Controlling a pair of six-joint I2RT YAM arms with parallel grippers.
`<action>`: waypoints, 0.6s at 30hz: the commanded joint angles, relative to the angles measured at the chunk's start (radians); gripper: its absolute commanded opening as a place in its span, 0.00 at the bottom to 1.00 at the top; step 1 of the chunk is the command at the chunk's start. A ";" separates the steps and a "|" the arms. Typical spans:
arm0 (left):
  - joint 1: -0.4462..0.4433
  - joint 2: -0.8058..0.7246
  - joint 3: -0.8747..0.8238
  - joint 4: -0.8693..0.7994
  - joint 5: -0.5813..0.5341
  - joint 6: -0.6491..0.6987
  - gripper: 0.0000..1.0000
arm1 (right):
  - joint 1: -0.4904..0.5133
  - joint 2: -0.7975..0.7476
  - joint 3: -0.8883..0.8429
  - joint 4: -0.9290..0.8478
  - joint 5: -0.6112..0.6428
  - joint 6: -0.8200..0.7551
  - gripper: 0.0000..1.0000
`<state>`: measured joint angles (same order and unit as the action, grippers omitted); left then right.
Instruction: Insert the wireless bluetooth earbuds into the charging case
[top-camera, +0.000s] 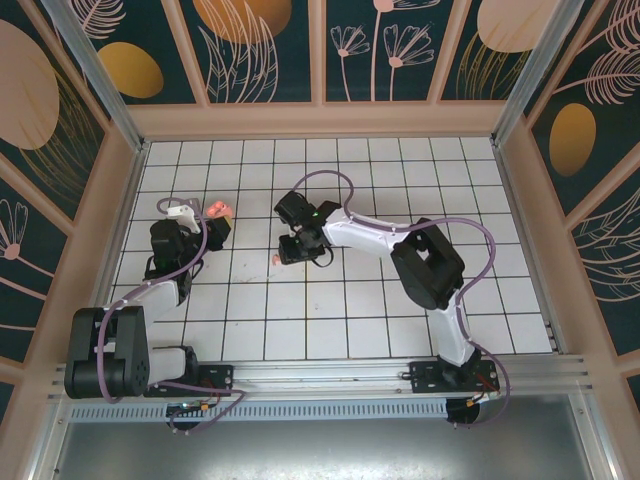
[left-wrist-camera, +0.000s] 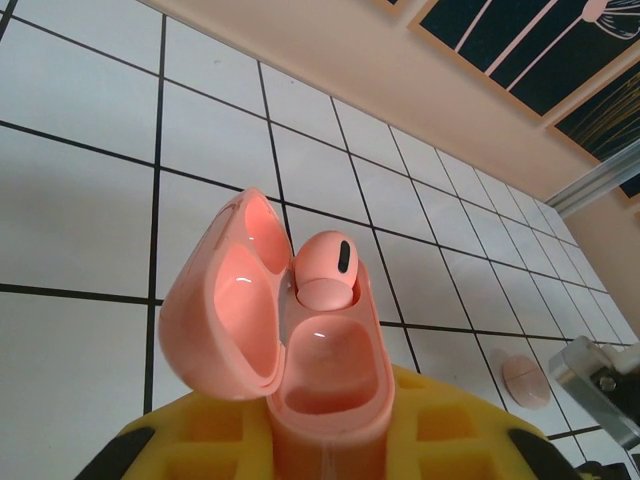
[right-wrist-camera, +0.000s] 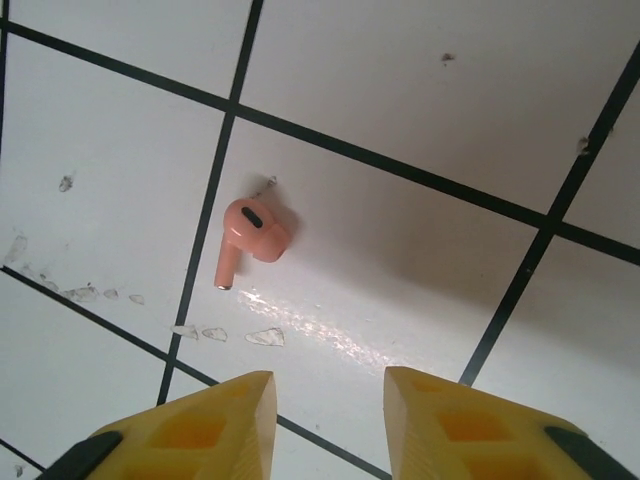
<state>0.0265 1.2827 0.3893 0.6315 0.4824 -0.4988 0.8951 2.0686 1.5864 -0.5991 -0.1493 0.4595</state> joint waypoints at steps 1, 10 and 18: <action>0.007 -0.012 0.026 0.001 0.013 0.018 0.18 | 0.006 0.027 0.088 -0.026 -0.027 0.049 0.36; 0.007 -0.014 0.036 -0.013 0.007 0.028 0.18 | 0.017 0.173 0.284 -0.113 -0.026 0.079 0.37; 0.007 -0.011 0.036 -0.012 0.006 0.031 0.18 | 0.022 0.256 0.382 -0.200 0.036 0.087 0.40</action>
<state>0.0265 1.2827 0.4007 0.6163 0.4820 -0.4976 0.9115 2.2997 1.9278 -0.7280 -0.1539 0.5301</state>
